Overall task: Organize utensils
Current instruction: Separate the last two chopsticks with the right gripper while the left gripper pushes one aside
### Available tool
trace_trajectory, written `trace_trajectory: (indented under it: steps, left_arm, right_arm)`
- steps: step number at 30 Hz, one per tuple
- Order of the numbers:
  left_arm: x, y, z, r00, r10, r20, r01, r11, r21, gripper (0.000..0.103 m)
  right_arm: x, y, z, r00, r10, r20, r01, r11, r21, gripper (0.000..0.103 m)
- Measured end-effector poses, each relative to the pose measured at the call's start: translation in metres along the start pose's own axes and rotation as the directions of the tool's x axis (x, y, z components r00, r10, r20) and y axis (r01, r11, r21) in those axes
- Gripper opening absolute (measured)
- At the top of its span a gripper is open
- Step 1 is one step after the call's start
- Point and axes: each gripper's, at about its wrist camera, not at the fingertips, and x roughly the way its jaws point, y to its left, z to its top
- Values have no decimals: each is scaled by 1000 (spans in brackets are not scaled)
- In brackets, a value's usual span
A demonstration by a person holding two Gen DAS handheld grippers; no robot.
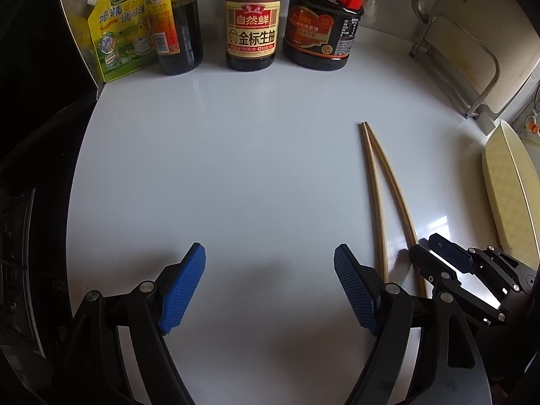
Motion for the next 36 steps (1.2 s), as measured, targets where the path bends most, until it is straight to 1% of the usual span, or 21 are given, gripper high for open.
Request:
trace_trajectory:
  steps: [5,16,20,22,24,30,36]
  left_arm:
    - [6,-19,1,1000,-14,2,14,1000,17,77]
    - [22,-49,2,1000,-18,-9,18,998,61,78]
    - [24,-57,1,1000,-10,-5,10,997,79,78]
    - [26,-59,1,1000,-2,-5,2,996,86,78]
    - [28,-60,0,1000,4,-6,-4,996,88,78]
    - [32,-63,-1,1000,27,0,-27,995,96,79]
    - [34,-68,-4,999,33,11,-34,995,98,82]
  right_arm:
    - [-1,-13,-3,1000,0,10,0,1000,27,15]
    - [-10,-60,-18,999,-41,8,40,995,89,15]
    - [-12,-73,-21,1000,-29,7,28,995,99,15]
    - [-15,-77,-22,1000,-13,17,11,995,104,18]
    - [-17,-78,-22,1000,-8,27,5,995,95,28]
    - [-13,-79,-20,1000,-15,20,14,999,52,29]
    - [-9,-78,-17,1000,-12,22,11,1000,7,30]
